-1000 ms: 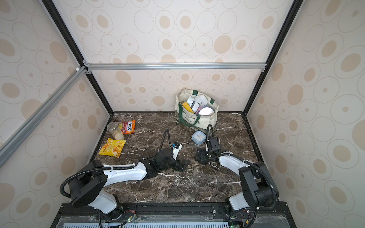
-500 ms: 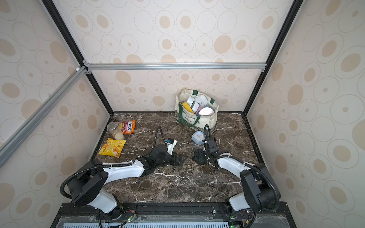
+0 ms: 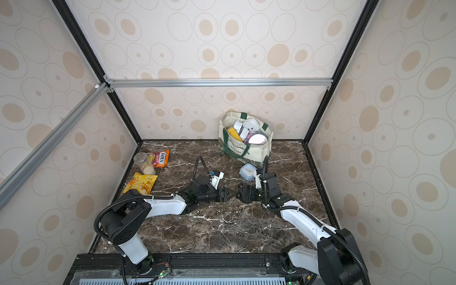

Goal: Put the alarm clock into the canvas bag
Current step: Pick up the alarm from the center of the board.

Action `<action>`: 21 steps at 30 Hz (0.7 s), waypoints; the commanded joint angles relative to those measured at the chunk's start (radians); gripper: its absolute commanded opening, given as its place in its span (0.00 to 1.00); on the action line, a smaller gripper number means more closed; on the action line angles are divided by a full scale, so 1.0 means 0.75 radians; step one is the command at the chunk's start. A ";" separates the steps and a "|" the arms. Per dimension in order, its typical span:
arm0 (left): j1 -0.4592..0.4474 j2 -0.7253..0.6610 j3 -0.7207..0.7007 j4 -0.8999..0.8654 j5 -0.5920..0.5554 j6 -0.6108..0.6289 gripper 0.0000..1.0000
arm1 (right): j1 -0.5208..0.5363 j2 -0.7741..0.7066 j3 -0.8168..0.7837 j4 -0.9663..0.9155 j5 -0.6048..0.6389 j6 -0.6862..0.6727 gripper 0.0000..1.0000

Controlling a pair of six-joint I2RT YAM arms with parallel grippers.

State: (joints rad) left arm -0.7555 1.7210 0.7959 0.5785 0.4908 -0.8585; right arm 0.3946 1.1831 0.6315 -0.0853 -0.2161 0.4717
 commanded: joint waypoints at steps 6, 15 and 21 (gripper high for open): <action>0.001 0.044 0.054 0.122 0.050 -0.104 0.40 | 0.009 -0.032 -0.021 0.063 -0.070 0.016 0.75; 0.001 0.061 0.042 0.234 0.072 -0.200 0.02 | 0.011 -0.057 -0.030 0.075 -0.084 0.005 0.75; 0.001 0.020 0.036 0.273 0.042 -0.205 0.00 | 0.015 -0.104 -0.036 0.105 -0.090 -0.004 0.79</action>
State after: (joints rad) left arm -0.7555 1.7538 0.8085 0.7242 0.5331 -0.9958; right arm 0.3981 1.1477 0.6109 -0.0742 -0.2485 0.4709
